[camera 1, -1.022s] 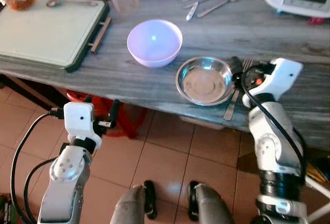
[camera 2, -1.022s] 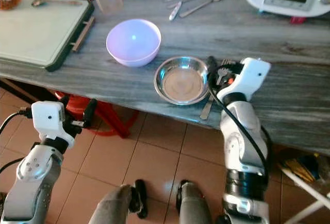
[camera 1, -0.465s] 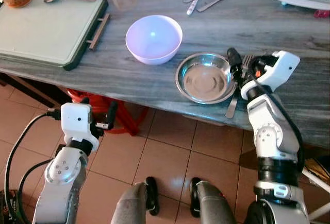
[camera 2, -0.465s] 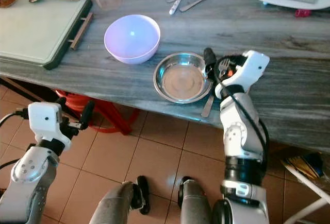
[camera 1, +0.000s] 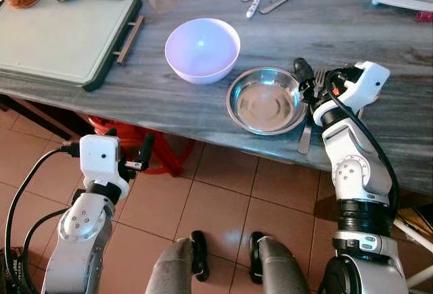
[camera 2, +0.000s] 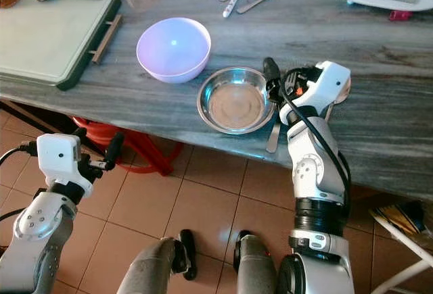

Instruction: Setting the table

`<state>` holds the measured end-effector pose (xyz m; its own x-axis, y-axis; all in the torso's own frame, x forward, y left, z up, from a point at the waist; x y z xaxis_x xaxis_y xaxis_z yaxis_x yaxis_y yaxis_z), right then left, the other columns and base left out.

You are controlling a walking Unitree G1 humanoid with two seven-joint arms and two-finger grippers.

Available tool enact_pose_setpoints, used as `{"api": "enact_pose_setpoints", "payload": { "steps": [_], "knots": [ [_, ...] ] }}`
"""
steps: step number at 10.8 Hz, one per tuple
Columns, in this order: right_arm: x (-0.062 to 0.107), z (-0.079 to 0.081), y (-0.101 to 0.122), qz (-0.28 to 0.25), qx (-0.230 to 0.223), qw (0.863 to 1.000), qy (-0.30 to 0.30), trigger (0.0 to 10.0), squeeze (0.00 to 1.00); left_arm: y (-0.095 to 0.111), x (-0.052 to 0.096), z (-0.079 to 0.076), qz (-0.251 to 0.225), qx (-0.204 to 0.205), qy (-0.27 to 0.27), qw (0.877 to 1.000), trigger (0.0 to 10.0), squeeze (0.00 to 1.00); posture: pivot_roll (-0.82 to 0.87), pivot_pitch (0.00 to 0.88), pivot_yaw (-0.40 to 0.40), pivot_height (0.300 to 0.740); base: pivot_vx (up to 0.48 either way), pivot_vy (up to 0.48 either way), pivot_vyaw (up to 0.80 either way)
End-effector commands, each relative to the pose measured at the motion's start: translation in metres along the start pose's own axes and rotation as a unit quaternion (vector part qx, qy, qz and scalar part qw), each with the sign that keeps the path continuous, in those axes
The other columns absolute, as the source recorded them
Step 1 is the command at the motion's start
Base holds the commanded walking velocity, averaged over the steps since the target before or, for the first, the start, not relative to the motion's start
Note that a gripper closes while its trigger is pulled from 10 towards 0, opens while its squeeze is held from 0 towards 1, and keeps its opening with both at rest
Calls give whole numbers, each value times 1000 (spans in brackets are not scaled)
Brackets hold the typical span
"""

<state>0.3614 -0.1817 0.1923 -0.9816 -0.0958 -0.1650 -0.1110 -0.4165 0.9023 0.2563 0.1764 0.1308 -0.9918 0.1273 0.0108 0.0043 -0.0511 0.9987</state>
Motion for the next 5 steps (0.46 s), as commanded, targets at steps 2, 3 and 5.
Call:
{"api": "enact_pose_setpoints", "payload": {
  "steps": [2, 3, 5],
  "knots": [
    [1, 4, -5, 10, -2, 1000, 11, 10000, 0, 2, 2, 4, 0, -7, 4, 1000, 10000, 0, 41, 299, 120, 740, 0, 0, 0],
    [2, 3, -3, 7, 2, 1000, 10, 10000, 0, 2, 2, 4, 0, -8, 5, 1000, 10000, 0, 40, 298, 120, 740, 0, 0, 0],
    [5, 4, 11, -12, 25, 1000, 14, 10000, 0, 1, 1, 3, -1, -5, 5, 1000, 10000, 0, 31, 288, 115, 740, 0, 0, 0]
  ]
}}
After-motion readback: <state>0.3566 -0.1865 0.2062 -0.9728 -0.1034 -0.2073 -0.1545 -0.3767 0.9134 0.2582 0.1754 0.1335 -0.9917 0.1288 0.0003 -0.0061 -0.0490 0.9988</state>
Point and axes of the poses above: a point about 5 cm out from each wrist's last joint towards the gripper, its own x axis pointing back from the gripper into the wrist, its own y axis along the axis of the wrist's last joint, z = x × y, the point moved 2 cm from there along -x, pointing out of the wrist towards the gripper
